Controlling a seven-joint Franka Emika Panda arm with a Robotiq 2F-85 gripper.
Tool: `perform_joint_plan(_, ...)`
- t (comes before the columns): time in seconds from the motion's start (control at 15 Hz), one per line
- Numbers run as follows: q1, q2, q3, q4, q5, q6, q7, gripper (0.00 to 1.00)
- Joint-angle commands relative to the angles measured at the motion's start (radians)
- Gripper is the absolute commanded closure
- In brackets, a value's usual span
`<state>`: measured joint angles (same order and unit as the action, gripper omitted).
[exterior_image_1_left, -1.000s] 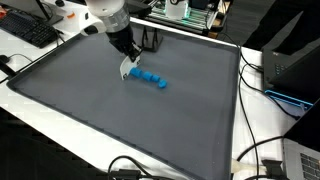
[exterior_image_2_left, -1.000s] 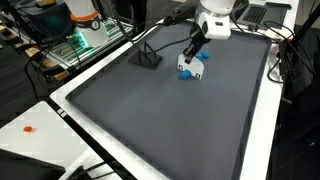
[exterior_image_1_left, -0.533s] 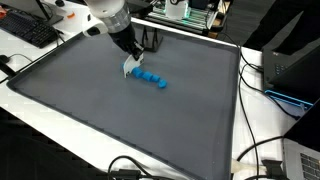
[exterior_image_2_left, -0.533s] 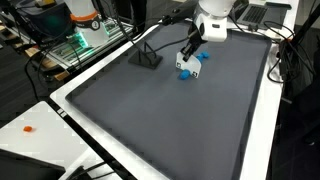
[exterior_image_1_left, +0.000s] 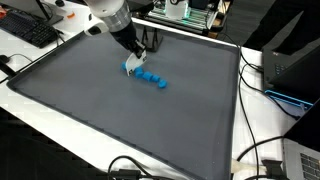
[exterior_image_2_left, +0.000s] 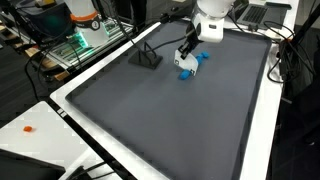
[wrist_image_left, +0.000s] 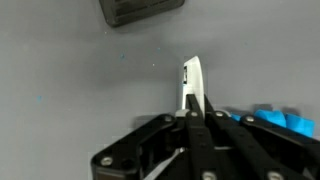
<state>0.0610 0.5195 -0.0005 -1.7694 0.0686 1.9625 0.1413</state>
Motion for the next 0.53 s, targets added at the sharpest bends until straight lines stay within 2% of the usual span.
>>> perform_joint_plan(0.0,-0.011,-0.047,0.008,-0.047,0.036,-0.022,0.031,0.99)
perform_joint_plan(0.47,-0.017,-0.176,0.006,-0.137,0.107,0.002,0.070,0.99)
